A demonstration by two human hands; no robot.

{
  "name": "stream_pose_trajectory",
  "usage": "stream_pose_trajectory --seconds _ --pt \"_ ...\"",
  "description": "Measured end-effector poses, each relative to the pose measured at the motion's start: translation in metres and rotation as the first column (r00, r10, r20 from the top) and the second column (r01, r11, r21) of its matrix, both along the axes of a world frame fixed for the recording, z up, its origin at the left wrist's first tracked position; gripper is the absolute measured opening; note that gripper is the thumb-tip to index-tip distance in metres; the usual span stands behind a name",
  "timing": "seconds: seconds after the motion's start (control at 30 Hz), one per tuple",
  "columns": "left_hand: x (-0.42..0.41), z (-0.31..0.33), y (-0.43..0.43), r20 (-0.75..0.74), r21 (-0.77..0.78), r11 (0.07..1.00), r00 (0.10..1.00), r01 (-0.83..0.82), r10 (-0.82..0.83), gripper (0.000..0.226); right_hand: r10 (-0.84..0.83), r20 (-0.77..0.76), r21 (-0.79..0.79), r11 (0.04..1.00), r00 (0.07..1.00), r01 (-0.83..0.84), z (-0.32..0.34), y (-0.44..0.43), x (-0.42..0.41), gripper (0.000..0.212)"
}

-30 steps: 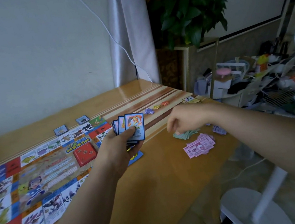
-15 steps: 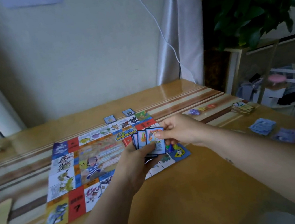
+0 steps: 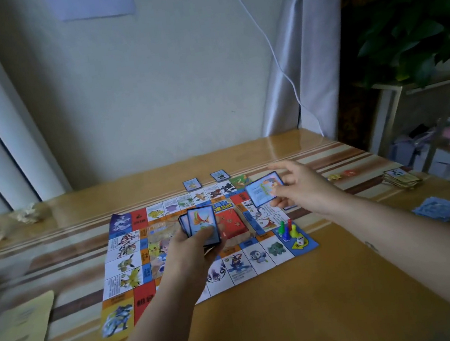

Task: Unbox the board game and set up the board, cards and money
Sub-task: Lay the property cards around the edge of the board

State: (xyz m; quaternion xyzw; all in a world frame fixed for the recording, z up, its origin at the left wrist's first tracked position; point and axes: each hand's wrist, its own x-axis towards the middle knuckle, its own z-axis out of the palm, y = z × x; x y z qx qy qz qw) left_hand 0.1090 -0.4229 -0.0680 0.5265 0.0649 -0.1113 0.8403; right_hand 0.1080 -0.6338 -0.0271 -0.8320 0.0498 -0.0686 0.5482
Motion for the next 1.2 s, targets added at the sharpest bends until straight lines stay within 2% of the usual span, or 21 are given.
stream_pose_trajectory --seconds 0.07,0.13,0.23,0.4,0.53,0.63,0.73,0.77,0.87,0.93,1.07,1.2 --pt "0.003 0.001 0.012 -0.015 -0.008 0.999 0.999 -0.036 0.036 0.017 -0.009 -0.006 0.005 1.0 1.0 0.009 0.003 0.004 0.007 0.05" --pt "0.004 0.003 0.024 -0.02 -0.022 0.998 0.998 -0.061 0.061 0.014 -0.002 -0.014 -0.013 1.0 1.0 0.002 0.007 0.012 0.014 0.041" --pt "0.01 0.004 0.046 -0.027 -0.037 0.992 0.993 -0.117 0.116 0.022 -0.008 -0.012 -0.006 1.0 1.0 0.008 0.011 0.026 0.025 0.026" --pt "0.016 0.007 0.074 -0.016 -0.032 0.982 0.982 -0.186 0.186 0.015 -0.122 0.07 -0.119 0.984 0.99 0.13 0.011 0.033 0.043 0.009" --pt "0.018 0.007 0.078 -0.021 -0.035 0.98 0.981 -0.195 0.194 0.013 -0.164 0.03 -0.135 0.977 0.986 0.166 0.004 0.026 0.045 0.012" --pt "0.018 0.005 0.073 -0.025 -0.038 0.983 0.984 -0.179 0.178 0.01 -0.179 -0.022 -0.13 0.976 0.984 0.175 -0.004 0.013 0.04 0.03" --pt "0.019 0.005 0.072 -0.027 -0.054 0.981 0.982 -0.188 0.187 0.012 -0.141 -0.076 -0.177 0.976 0.987 0.126 -0.012 0.006 0.031 0.051" --pt "0.019 0.005 0.074 -0.029 -0.063 0.978 0.98 -0.197 0.195 0.013 -0.114 -0.092 -0.181 0.979 0.989 0.096 -0.013 0.009 0.028 0.049" --pt "0.017 0.006 0.085 -0.02 -0.06 0.973 0.975 -0.224 0.223 0.018 -0.008 -0.117 -0.177 0.984 0.993 -0.013 -0.018 0.028 0.02 0.026" --pt "0.014 0.007 0.096 -0.012 -0.045 0.965 0.966 -0.258 0.258 0.015 0.063 -0.128 -0.168 0.982 0.99 -0.084 -0.02 0.046 0.015 0.015" --pt "0.008 0.007 0.127 -0.005 -0.033 0.934 0.935 -0.355 0.355 0.013 0.148 -0.119 -0.113 0.98 0.982 -0.161 -0.023 0.083 0.013 0.011" --pt "0.003 0.003 0.161 -0.042 -0.039 0.901 0.902 -0.431 0.429 0.01 0.206 -0.085 -0.121 0.969 0.975 -0.216 -0.024 0.114 0.016 0.012"
